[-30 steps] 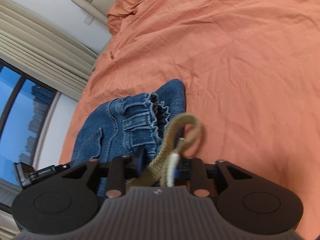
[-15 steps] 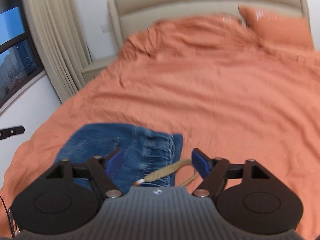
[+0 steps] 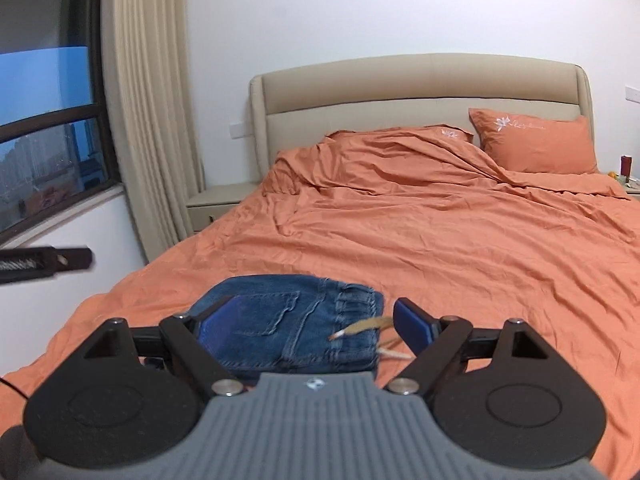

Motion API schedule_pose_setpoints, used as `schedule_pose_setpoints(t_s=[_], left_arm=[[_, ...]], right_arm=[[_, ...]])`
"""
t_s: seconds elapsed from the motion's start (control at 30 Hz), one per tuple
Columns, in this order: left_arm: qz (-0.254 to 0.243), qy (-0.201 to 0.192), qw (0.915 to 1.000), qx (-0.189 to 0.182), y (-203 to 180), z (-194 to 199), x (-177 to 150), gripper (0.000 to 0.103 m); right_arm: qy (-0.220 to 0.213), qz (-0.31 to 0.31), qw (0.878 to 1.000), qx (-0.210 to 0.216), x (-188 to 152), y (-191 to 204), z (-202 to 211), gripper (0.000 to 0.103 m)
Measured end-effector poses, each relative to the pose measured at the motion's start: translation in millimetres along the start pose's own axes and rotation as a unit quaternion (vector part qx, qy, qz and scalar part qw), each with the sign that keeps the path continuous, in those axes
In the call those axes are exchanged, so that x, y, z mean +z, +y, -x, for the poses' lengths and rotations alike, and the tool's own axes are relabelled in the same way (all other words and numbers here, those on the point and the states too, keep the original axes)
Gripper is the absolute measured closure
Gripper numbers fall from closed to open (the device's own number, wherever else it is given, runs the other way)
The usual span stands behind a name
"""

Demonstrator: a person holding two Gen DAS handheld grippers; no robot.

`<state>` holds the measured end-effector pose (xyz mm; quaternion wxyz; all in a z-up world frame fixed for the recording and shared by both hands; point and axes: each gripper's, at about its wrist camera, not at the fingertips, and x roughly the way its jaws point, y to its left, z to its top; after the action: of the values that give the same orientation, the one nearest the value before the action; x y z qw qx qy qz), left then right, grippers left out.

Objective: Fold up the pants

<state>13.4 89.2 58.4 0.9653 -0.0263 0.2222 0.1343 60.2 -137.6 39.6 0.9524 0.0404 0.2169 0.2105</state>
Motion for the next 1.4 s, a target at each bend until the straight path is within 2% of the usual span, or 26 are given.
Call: schedule_pose_setpoints(t_s=[0.1,0.2,0.33,0.57,0.87,1.4], left_arm=[[-0.010,0.015,0.9996,0.021,-4,-1,-15,0.016],[0.001,0.027,0.9994,0.023,0,-4,-28,0.016],[0.001,0.053,0.9980,0.033,2,-15,-46,0.016],[0.005,0.098,0.9948,0.029,4,-31,-72,0.016],[0.000,0.106,0.9941,0.022,4,-35,-77,0.016],[-0.010,0.102,0.9945,0.022,-1,-31,-75,0.016]], right_arm=[[-0.005,0.014,1.000,-0.006,-13,13,14,0.021],[0.000,0.002,1.000,-0.007,-25,22,18,0.021],[0.025,-0.006,1.000,0.002,-42,31,8,0.021],[0.062,-0.005,0.998,-0.005,-69,40,-20,0.021],[0.077,0.005,0.997,-0.006,-73,45,-35,0.021],[0.068,0.007,0.998,-0.012,-68,45,-26,0.021]])
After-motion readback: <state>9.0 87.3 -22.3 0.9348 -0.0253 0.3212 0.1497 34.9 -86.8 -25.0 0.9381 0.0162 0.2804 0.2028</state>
